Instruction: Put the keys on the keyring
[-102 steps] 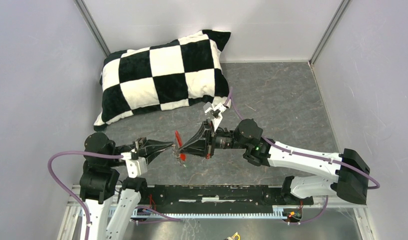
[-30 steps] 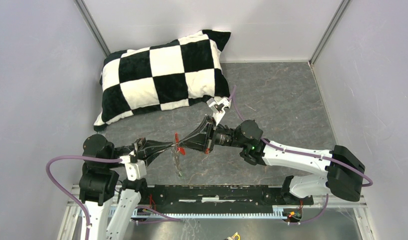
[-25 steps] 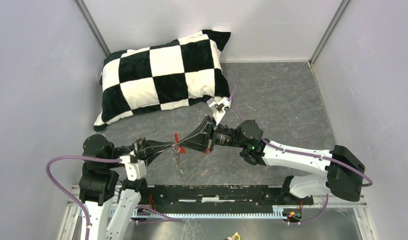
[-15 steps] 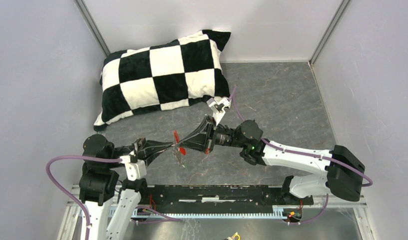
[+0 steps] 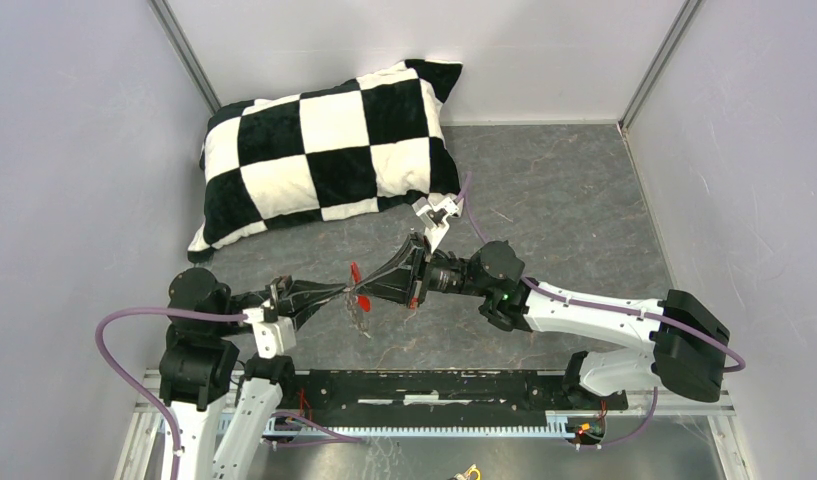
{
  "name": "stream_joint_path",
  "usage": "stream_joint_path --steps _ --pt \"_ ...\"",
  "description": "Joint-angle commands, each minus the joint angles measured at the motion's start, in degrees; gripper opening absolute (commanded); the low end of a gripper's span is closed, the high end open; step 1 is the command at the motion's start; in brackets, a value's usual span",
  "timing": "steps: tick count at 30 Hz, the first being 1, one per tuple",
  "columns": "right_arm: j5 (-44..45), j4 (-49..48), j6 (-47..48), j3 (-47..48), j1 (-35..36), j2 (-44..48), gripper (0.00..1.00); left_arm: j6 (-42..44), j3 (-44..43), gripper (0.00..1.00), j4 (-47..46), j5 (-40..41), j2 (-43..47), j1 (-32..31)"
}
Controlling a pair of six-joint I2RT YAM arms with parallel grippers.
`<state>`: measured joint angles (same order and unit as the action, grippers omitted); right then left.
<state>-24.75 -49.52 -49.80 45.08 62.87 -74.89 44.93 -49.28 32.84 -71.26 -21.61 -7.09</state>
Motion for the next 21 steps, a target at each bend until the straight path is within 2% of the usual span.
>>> stream_joint_path --steps 1,4,7,21 --pt "1.64 -1.27 2.20 2.85 0.45 0.60 0.00 0.32 0.80 0.02 -0.29 1.69 0.25 0.32" --pt "2.36 1.02 3.57 3.38 0.74 0.92 0.00 1.33 0.86 0.02 0.45 2.68 0.12 0.32" --pt "3.42 4.43 5.96 4.53 1.24 1.19 0.01 7.08 -0.11 0.02 5.91 3.28 -0.84 0.32" --pt "11.47 20.53 14.30 11.42 4.21 0.62 0.00 5.72 0.76 0.02 6.78 9.34 -2.96 0.32"
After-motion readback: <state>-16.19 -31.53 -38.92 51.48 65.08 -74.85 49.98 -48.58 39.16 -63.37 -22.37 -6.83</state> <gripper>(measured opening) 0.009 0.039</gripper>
